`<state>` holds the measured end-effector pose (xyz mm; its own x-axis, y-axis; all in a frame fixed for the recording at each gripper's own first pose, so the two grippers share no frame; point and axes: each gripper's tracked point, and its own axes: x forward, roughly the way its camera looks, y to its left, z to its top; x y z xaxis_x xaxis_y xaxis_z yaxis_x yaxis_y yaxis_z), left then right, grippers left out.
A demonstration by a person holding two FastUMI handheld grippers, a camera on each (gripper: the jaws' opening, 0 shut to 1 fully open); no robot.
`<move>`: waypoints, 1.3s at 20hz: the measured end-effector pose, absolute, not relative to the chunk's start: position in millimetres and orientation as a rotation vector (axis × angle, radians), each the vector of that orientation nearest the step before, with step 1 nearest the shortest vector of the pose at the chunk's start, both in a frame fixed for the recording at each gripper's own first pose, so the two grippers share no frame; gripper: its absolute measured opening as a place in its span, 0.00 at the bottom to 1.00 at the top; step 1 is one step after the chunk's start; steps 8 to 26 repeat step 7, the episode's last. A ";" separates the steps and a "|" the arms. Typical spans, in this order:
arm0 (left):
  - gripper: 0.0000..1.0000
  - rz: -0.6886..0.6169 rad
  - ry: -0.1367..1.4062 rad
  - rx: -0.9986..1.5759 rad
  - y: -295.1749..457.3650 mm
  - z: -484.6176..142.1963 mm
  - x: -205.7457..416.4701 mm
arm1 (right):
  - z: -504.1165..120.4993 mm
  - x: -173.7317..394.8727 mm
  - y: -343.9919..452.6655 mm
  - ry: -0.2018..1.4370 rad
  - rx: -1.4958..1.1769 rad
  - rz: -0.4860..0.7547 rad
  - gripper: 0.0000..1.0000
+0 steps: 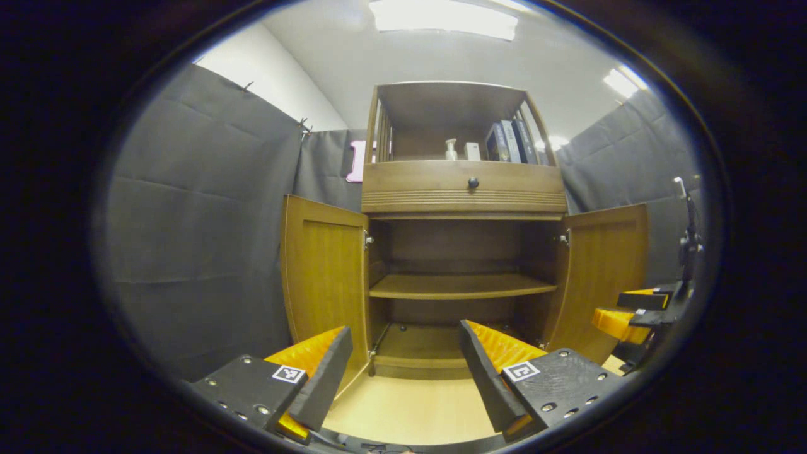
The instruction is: Open the right door of the double-door shoe cabinet with the right hand, and open the left door with the left hand.
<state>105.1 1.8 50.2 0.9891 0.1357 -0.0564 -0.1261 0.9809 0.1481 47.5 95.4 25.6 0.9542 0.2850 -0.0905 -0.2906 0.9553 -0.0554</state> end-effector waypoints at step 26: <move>0.99 0.119 0.118 0.140 24.4 24.0 80.7 | 25.1 49.6 130.5 0.111 -0.071 0.262 0.99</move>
